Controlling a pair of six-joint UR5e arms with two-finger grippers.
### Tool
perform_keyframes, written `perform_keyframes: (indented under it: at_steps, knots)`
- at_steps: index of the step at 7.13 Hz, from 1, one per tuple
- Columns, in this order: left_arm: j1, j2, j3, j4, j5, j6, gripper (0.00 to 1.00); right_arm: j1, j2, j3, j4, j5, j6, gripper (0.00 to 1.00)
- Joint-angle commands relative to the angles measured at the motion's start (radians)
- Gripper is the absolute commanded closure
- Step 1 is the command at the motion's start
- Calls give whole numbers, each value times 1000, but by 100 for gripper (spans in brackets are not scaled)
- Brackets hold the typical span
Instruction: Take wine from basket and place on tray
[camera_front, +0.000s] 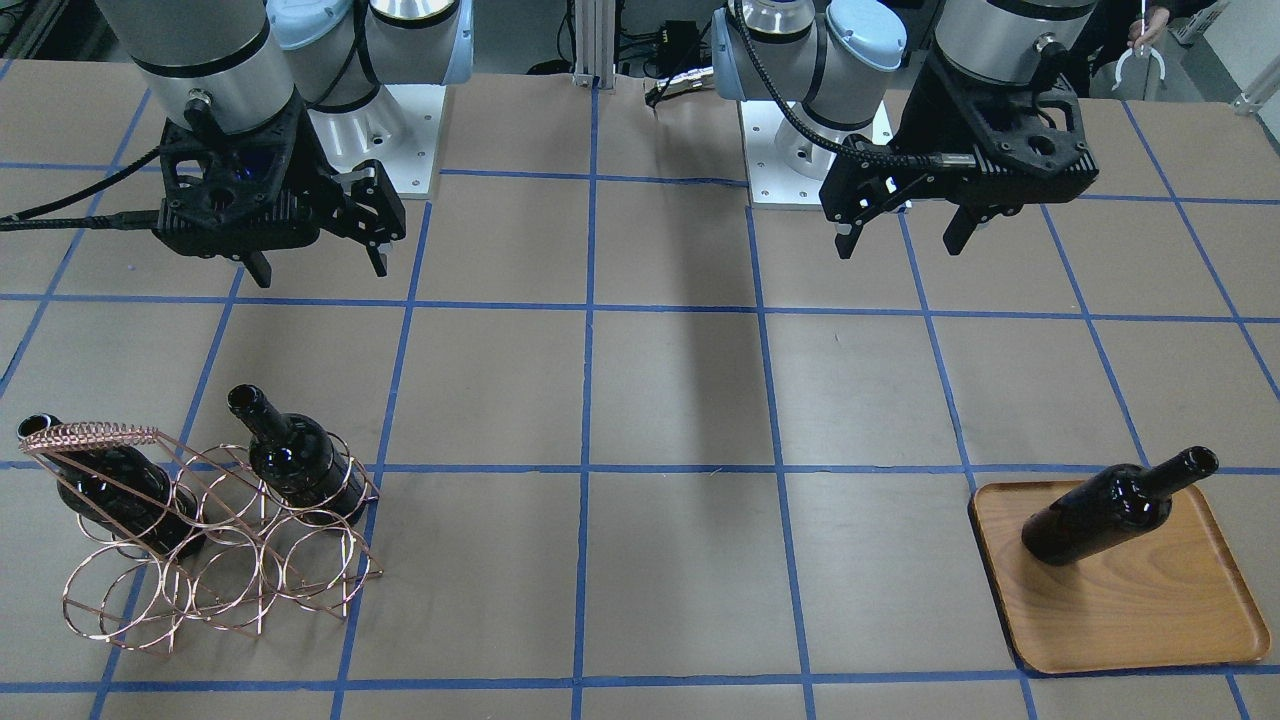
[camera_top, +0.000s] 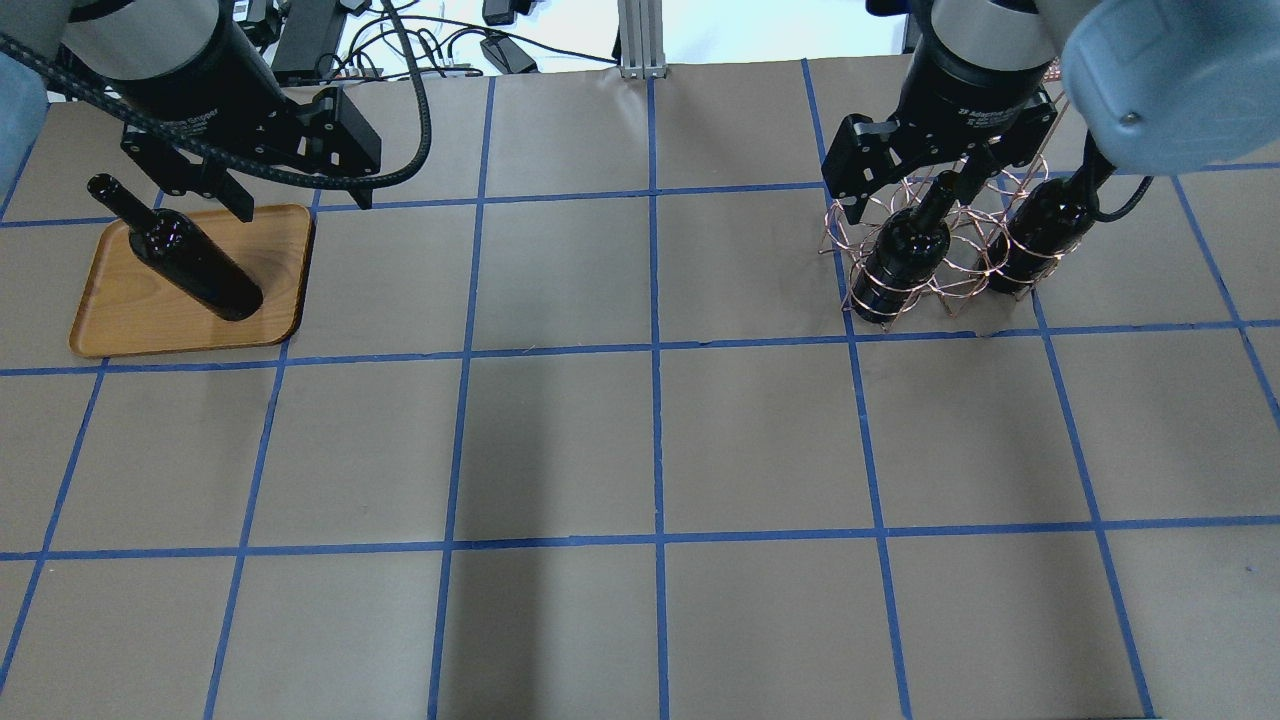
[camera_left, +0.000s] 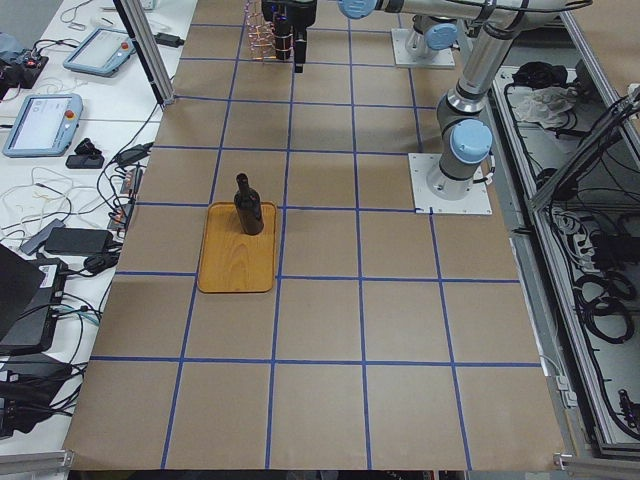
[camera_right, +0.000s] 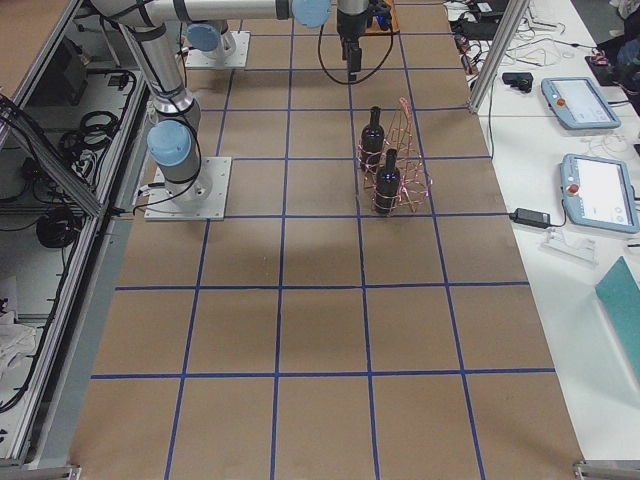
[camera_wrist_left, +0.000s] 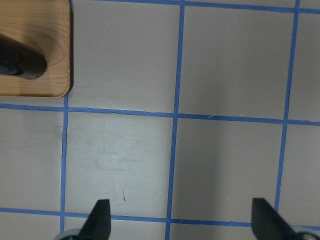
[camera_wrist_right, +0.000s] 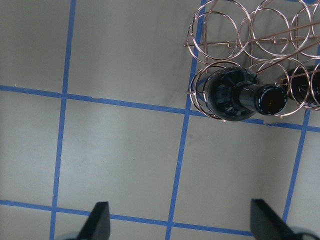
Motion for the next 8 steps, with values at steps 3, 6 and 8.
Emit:
perform_keyframes:
  at_steps: [3, 6, 8]
  knots:
    - [1, 5, -17, -1, 2, 1, 0, -1, -1, 0, 1, -3, 2, 0]
    - [3, 2, -17, 6, 2, 1, 0, -1, -3, 0, 1, -3, 0, 0]
    - [6, 5, -17, 5, 3, 6, 0, -1, -3, 0, 1, -4, 0, 0]
